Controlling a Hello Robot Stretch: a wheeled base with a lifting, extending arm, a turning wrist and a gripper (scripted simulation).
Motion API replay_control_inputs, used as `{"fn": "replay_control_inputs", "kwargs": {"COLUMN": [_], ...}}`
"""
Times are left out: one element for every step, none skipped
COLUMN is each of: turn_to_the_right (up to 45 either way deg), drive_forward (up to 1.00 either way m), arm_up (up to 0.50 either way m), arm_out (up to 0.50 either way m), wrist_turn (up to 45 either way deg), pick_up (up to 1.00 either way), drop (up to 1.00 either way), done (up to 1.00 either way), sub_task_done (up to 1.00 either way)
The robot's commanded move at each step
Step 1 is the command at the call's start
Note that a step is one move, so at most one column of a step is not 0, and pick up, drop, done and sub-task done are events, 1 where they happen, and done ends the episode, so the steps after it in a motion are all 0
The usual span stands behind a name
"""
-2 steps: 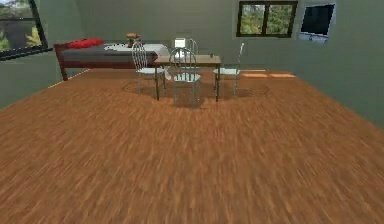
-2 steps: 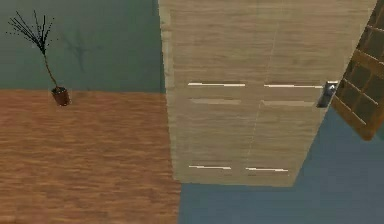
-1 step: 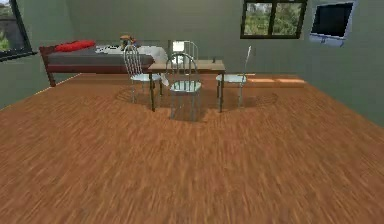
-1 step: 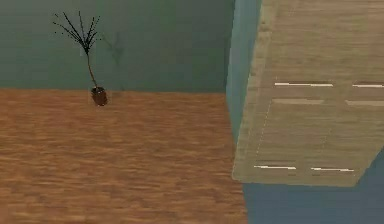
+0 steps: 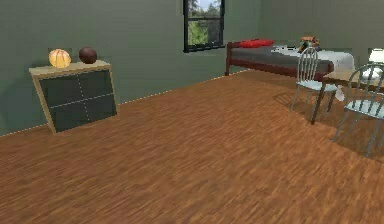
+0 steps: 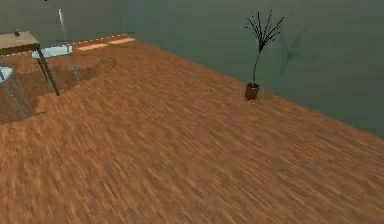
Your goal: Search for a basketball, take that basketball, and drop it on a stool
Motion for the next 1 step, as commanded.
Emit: {"fn": "replay_control_inputs", "kwargs": {"turn_to_the_right": [-6.0], "drive_forward": [0.00], "arm_up": [0.00], "arm_out": [0.00], "wrist_turn": [0.0], "pick_up": [0.00], "drop": [0.00], "done": [0.00], "sub_task_done": [0.00]}}
